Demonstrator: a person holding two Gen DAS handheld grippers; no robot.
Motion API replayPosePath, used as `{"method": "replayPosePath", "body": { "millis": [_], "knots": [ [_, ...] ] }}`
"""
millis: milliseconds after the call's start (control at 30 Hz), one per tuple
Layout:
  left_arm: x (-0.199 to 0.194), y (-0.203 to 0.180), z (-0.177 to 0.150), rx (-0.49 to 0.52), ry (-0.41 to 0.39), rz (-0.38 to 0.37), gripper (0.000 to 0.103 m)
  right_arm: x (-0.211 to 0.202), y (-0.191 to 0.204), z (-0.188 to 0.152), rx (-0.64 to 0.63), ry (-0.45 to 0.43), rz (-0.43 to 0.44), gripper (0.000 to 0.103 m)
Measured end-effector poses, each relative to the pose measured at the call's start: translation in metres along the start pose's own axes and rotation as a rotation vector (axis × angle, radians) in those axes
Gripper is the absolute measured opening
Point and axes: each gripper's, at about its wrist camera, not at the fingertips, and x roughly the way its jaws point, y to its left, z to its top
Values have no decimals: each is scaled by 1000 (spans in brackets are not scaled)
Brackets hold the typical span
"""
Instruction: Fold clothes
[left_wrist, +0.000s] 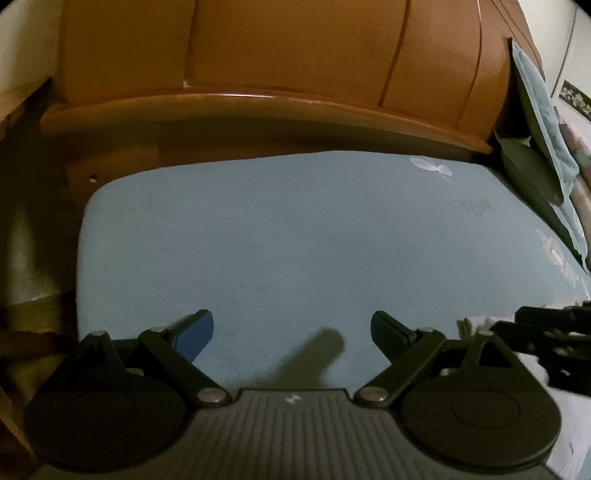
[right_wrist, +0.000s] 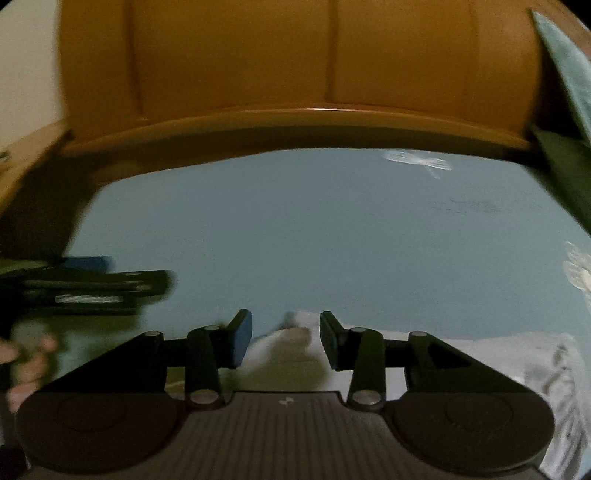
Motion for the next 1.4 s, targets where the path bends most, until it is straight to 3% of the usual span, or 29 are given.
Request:
{"method": "replayPosePath", "body": {
  "millis": [100,133,167,300,367,500,700,767,867,1033,1100,1133,1167,1233,1333,1400],
  "knots": [
    [1,-7,1,5,9,-16,92,26,-5,-2,40,55,-5,47],
    [1,-9,1,6,14,-27,92,34,-3,-7,43,62,13,58],
    [1,-13,1,8,17,-41,92,32,-1,-7,30,58,17,60],
    [1,-29,-1,58,26,-85,92,-9,-12,-17,39,19,75,57],
    [-1,-36,0,84,24,-110,92,-33,-19,-29,29,4,27,58],
    [-8,-55,0,106,18,-250,92,-72,-35,-66,19,31,-91,58],
    [-13,-98,-15,184,44,-465,92,-76,-33,-116,104,114,-44,63],
    [-11,-113,-23,220,68,-485,92,-77,-25,-133,107,141,-27,68],
    [-5,-129,-38,299,117,-467,92,-95,-24,-139,88,142,-8,67],
    [-6,-142,-52,408,121,-423,93,-134,-65,-120,127,16,-175,67],
    [-8,-141,-53,412,118,-425,94,-143,-90,-109,157,-45,-234,65],
    [-8,-140,-53,412,117,-428,94,-144,-107,-104,182,-66,-247,58],
    [-9,-139,-53,410,117,-429,94,-142,-122,-99,209,-73,-245,43],
    [-9,-137,-52,400,120,-430,94,-129,-157,-90,282,-65,-232,26],
    [-6,-139,-52,376,127,-436,96,-94,-196,-83,379,-11,-178,24],
    [-5,-140,-52,368,130,-440,97,-67,-211,-84,384,68,-205,23]
  ]
}}
